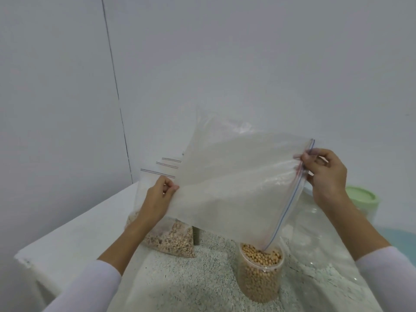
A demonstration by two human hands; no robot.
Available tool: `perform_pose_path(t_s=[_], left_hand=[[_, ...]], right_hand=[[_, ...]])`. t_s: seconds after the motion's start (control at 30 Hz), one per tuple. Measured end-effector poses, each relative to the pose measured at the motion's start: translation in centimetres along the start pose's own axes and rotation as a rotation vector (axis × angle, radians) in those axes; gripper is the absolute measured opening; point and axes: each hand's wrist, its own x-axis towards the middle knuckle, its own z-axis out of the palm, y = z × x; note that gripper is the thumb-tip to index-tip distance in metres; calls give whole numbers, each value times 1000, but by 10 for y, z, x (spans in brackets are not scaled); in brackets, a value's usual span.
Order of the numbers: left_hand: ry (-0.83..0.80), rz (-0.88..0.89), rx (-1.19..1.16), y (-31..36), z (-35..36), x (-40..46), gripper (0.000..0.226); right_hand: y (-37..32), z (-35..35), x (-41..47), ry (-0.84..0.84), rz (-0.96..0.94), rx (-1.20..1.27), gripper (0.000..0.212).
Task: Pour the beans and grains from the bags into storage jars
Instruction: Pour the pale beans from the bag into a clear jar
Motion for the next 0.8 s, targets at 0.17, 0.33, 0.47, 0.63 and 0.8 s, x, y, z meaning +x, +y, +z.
perform_pose_path(t_s=[0.17, 0.33, 0.47, 0.63, 0.8], left_hand=[[-32, -60, -92, -1, -12, 11, 14], [-70, -26, -137, 6, -4, 15, 8], [-109, 32, -156, 19, 13, 6, 6], [-146, 140, -307, 54, 40, -16, 13], [-465, 169, -604, 113, 76, -65, 40]], right_hand=[[-14, 10, 0, 64, 114, 48, 27], [-41, -6, -9, -37, 381, 287, 31], [-72, -21, -26, -84, 353, 427, 49], [-107, -48, -42, -20, 296, 624, 50], [-132, -83, -56, -63, 256, 488, 94]])
